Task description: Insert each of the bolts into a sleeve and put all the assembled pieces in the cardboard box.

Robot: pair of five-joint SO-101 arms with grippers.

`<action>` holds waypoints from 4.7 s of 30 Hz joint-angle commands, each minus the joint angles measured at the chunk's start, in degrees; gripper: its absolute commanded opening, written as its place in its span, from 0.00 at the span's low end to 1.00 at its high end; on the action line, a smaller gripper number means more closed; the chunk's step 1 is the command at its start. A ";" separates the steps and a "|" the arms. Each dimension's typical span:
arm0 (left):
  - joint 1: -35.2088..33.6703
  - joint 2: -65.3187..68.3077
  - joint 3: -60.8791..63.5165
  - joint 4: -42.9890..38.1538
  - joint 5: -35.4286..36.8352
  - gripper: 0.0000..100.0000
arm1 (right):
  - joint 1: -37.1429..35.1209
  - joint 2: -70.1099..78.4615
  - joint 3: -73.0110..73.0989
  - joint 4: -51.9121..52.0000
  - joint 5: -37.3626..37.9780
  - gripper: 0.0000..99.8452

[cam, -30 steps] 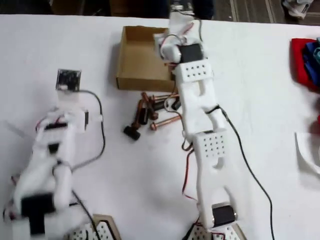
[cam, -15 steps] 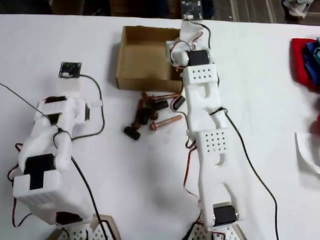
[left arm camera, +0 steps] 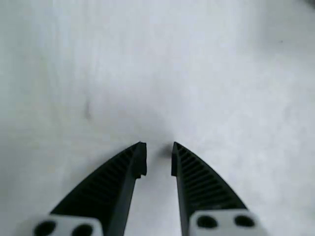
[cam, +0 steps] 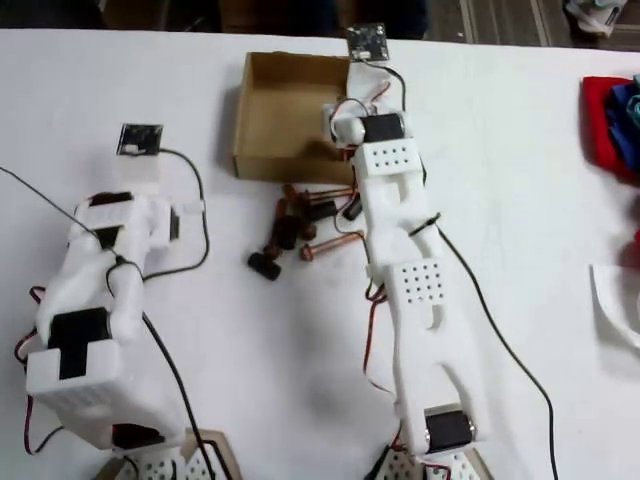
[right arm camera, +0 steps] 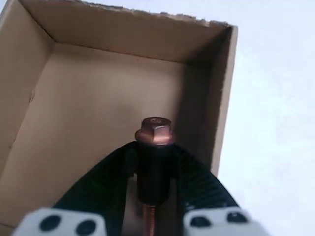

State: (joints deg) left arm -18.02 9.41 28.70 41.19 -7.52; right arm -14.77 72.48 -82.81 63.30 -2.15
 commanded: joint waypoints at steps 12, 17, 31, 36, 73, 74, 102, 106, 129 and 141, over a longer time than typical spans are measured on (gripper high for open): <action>-0.70 0.09 -2.42 0.26 0.35 0.10 | -1.10 -0.48 -1.76 -1.89 0.09 0.02; -0.70 0.09 -2.42 0.26 0.35 0.10 | -1.27 -0.57 -1.76 -1.89 0.09 0.02; -0.70 0.09 -2.42 0.26 0.26 0.10 | -1.27 -0.84 2.02 -1.98 0.00 0.03; -0.70 0.09 -2.42 0.26 0.18 0.10 | -1.27 -1.10 2.02 -1.98 0.00 0.12; -0.70 0.09 -2.33 0.26 0.18 0.10 | 4.88 5.76 -12.57 14.90 0.35 0.02; -0.70 0.09 -2.33 0.26 0.18 0.10 | 4.62 5.76 -12.66 14.90 0.35 0.02; -0.70 0.18 -2.42 0.26 0.18 0.10 | 4.44 5.23 -12.66 14.99 0.35 0.02; -0.70 0.18 -2.42 0.26 0.18 0.10 | 5.76 2.77 -12.75 15.25 0.44 0.02; -1.76 0.09 -2.59 0.53 0.53 0.10 | -3.74 -28.62 2.29 38.20 11.25 0.12; -20.04 0.53 -5.23 0.26 26.55 0.10 | -19.21 -50.59 55.74 26.95 16.44 0.12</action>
State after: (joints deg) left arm -34.02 10.20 25.71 41.45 12.97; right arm -30.07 27.82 -34.37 95.03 10.95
